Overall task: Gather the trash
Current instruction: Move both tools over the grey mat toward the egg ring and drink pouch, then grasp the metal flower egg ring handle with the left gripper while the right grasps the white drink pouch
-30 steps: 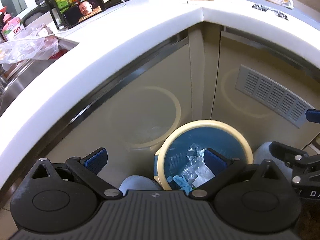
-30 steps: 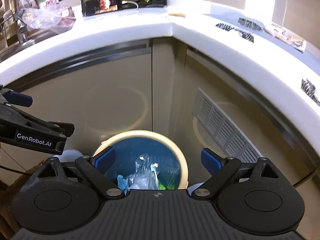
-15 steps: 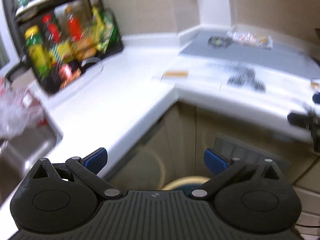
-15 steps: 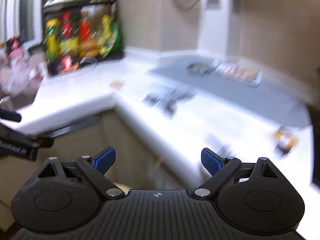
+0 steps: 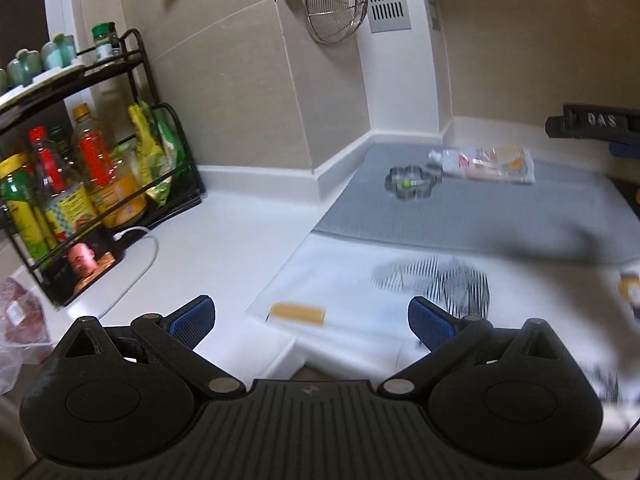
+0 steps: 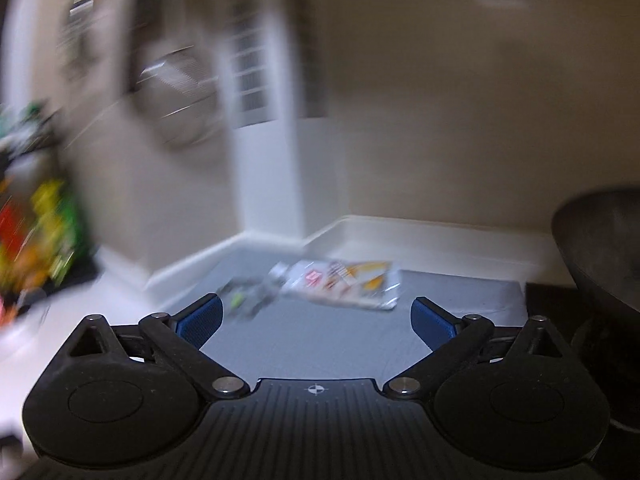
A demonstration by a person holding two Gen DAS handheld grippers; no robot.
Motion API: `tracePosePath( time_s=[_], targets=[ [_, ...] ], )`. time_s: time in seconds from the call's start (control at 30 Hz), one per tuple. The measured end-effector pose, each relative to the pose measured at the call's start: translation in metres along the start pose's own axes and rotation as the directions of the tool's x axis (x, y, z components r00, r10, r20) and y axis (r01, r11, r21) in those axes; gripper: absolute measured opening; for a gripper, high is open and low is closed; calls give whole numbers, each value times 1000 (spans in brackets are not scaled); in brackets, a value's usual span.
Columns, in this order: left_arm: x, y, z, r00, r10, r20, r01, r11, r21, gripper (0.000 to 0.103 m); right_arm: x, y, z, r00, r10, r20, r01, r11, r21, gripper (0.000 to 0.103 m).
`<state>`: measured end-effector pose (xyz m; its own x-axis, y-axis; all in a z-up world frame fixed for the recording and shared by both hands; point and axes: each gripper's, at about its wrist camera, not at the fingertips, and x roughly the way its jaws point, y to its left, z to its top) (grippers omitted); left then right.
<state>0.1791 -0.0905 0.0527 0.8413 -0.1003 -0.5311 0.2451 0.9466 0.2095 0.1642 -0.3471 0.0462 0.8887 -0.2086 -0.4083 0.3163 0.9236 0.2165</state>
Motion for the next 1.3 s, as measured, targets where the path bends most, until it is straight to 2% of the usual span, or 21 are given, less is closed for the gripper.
tracePosePath(
  time_s=[0.07, 0.17, 0.3, 0.47, 0.67, 0.7, 0.73, 0.77, 0.8, 0.83, 0.87, 0.93, 1.0, 1.1, 1.23, 1.3],
  targets=[
    [16, -3, 12, 1000, -6, 4, 6, 1000, -13, 103, 29, -12, 13, 1000, -28, -13, 29, 996, 84, 101],
    [41, -10, 30, 999, -27, 25, 27, 1000, -11, 103, 72, -26, 21, 998, -49, -43, 55, 987, 151, 101],
    [80, -29, 46, 998, -37, 56, 34, 998, 55, 103, 126, -47, 18, 993, -69, -97, 89, 972, 216, 101],
    [138, -50, 61, 996, -88, 6, 88, 994, 62, 103, 185, -66, 7, 978, -112, -177, 158, 949, 271, 101],
    [199, -68, 87, 988, -149, -31, 149, 989, 4, 103, 243, -86, -4, 965, -91, -245, 179, 913, 366, 103],
    [207, -71, 92, 986, -163, -37, 163, 987, -8, 103, 249, -85, -6, 967, -94, -238, 176, 920, 349, 102],
    [214, -73, 97, 984, -176, -40, 175, 984, -20, 103, 252, -79, -7, 967, -106, -232, 174, 939, 296, 81],
    [221, -76, 101, 982, -187, -40, 186, 982, -33, 103, 254, -71, -8, 962, -125, -242, 180, 960, 217, 47],
    [228, -78, 104, 980, -197, -41, 195, 980, -43, 103, 254, -62, -10, 958, -152, -244, 188, 973, 132, 45],
    [234, -80, 107, 977, -207, -44, 205, 977, -51, 103, 246, -58, -12, 963, -150, -226, 180, 976, 121, 28],
    [240, -83, 110, 975, -215, -45, 213, 976, -55, 103, 236, -60, -13, 971, -121, -207, 153, 977, 150, 21],
    [253, -89, 116, 974, -219, -49, 217, 975, -58, 103, 214, -61, -16, 973, -110, -204, 148, 972, 181, 15],
    [264, -93, 122, 973, -223, -53, 218, 972, -84, 103, 191, -61, -24, 972, -131, -197, 167, 970, 176, 14],
    [283, -97, 130, 970, -227, -90, 206, 958, -199, 103, 164, -60, -41, 977, -169, -131, 189, 970, 156, 15],
    [310, -106, 140, 967, -213, -139, 167, 943, -288, 103, 165, -68, -45, 983, -129, -129, 154, 965, 213, 15],
    [325, -109, 142, 957, -225, -184, 154, 930, -334, 103, 169, -75, -45, 986, -108, -130, 139, 956, 260, 20]
  ],
)
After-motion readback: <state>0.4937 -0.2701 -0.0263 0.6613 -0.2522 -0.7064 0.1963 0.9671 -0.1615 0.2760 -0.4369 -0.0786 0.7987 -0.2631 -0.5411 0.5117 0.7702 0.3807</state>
